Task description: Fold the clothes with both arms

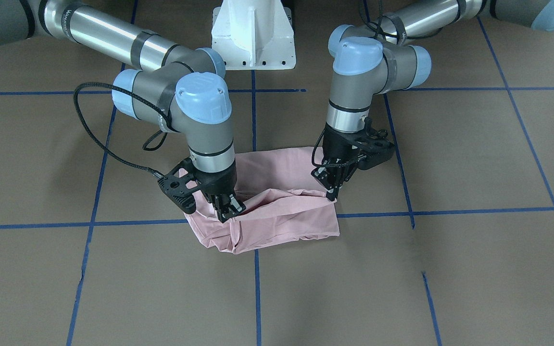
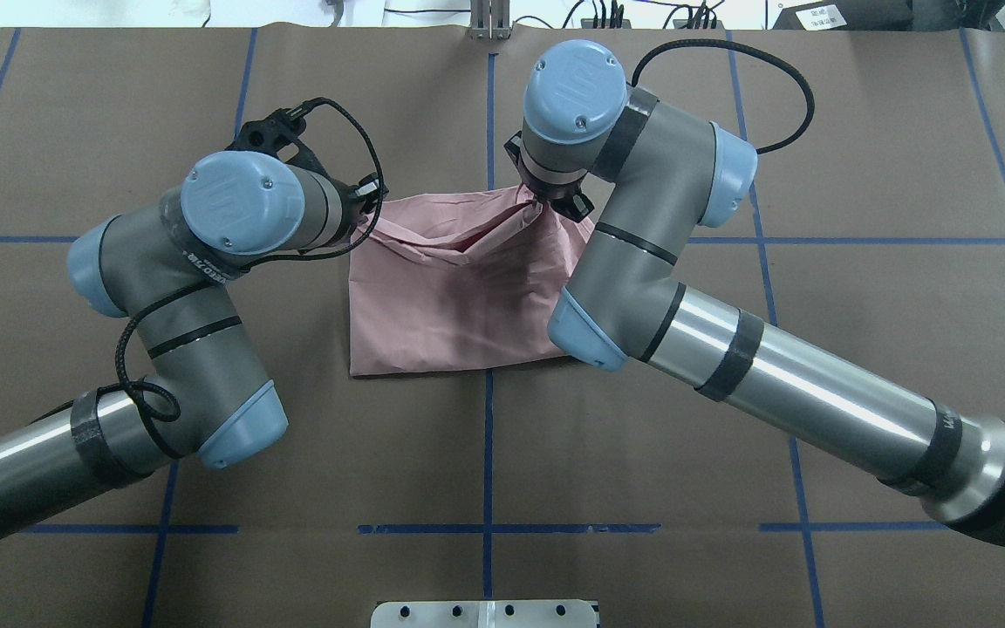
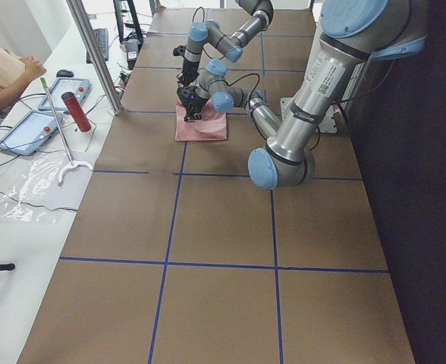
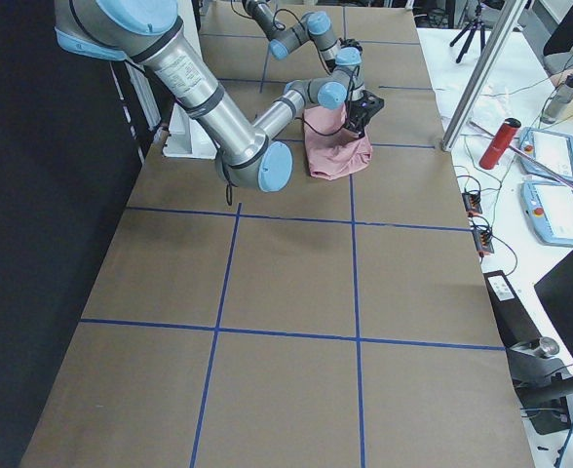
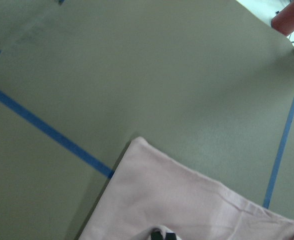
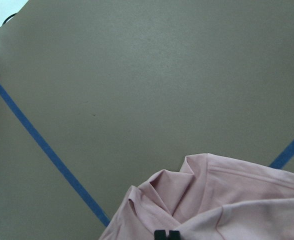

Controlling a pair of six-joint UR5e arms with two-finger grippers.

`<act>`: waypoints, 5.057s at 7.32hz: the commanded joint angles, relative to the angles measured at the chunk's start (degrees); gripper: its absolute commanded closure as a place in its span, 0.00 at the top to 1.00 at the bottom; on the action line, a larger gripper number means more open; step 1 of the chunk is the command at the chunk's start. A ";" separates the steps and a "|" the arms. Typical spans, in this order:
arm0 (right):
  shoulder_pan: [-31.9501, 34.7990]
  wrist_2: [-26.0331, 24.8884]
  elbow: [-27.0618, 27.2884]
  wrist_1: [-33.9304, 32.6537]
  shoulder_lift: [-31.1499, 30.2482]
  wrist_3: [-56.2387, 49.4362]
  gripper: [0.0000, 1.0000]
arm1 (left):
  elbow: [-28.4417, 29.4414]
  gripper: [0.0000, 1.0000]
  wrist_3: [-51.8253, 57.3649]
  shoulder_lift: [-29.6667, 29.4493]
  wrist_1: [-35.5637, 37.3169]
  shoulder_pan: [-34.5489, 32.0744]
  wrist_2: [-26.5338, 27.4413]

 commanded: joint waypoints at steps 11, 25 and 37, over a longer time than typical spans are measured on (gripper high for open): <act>27.70 27.45 0.52 6.07 -19.79 -65.52 1.00 | 13.52 1.00 60.45 11.36 -20.48 -31.37 -32.07; 48.67 34.78 19.16 -19.97 -44.97 -111.08 1.00 | -6.52 1.00 100.63 31.96 20.91 -54.72 -44.87; 47.53 36.01 19.34 -19.88 -44.97 -110.64 1.00 | -9.25 1.00 100.64 31.79 19.95 -54.37 -45.49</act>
